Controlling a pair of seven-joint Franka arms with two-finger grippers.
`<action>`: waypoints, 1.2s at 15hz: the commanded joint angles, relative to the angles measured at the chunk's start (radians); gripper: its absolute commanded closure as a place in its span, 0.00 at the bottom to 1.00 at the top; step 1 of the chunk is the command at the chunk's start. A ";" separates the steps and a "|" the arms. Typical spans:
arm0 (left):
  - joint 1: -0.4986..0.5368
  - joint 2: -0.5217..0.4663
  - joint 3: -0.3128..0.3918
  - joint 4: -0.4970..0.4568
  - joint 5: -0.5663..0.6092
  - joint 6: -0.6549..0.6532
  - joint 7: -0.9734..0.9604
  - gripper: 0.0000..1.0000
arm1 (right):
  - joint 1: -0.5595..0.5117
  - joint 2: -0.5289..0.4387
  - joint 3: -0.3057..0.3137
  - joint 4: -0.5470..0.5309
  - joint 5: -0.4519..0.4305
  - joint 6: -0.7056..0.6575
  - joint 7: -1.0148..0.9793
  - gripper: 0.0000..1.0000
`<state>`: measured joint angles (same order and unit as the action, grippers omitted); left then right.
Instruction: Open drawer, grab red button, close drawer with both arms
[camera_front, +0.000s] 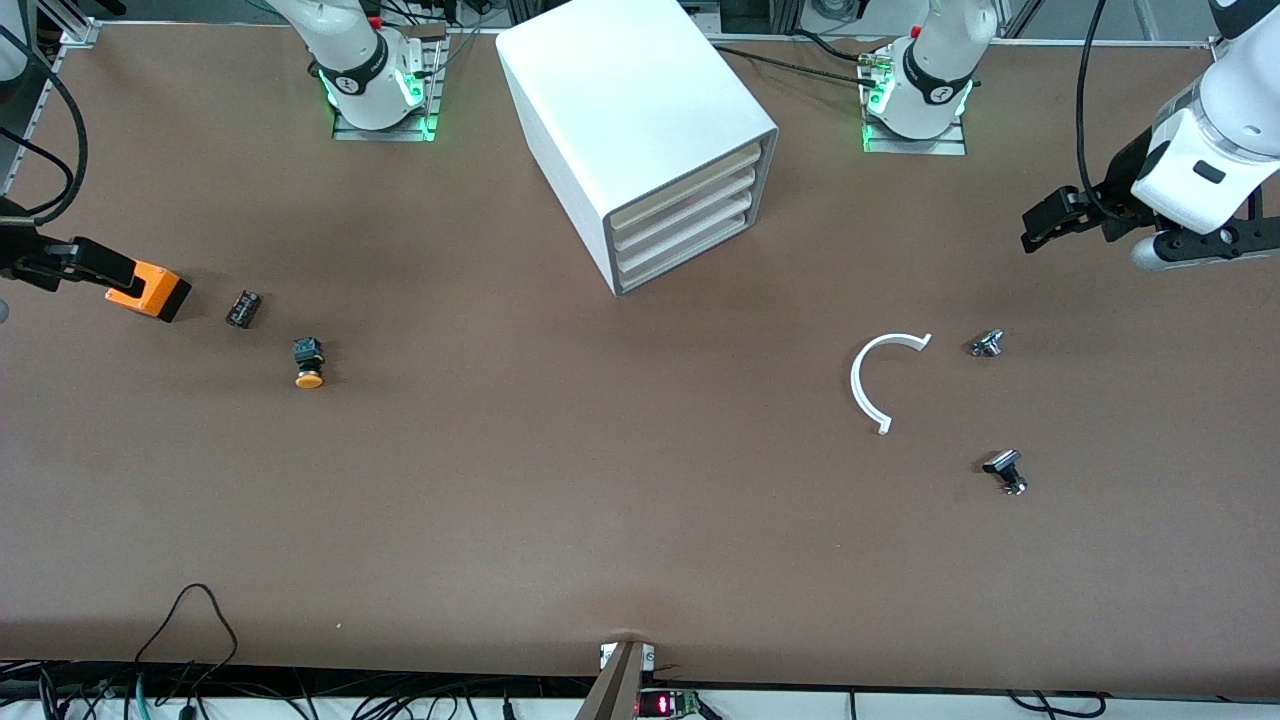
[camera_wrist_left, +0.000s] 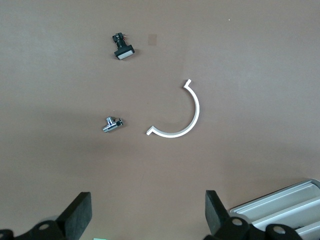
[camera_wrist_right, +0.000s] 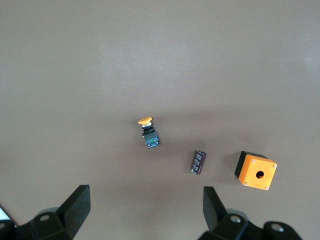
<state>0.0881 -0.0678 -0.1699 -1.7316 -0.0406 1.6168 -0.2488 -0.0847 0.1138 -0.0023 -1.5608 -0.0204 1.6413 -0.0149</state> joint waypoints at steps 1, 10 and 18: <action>-0.001 -0.004 -0.002 0.006 0.024 -0.012 0.026 0.00 | -0.003 0.003 -0.005 -0.012 0.019 -0.001 -0.019 0.00; -0.008 0.036 0.000 0.061 0.025 -0.049 0.019 0.00 | 0.000 0.007 -0.007 -0.008 0.022 0.009 -0.020 0.00; -0.018 0.079 -0.014 0.085 0.025 -0.067 0.020 0.00 | 0.000 0.007 -0.007 -0.008 0.022 0.012 -0.020 0.00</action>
<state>0.0772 -0.0238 -0.1760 -1.7083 -0.0402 1.5823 -0.2442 -0.0855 0.1279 -0.0061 -1.5640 -0.0175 1.6455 -0.0176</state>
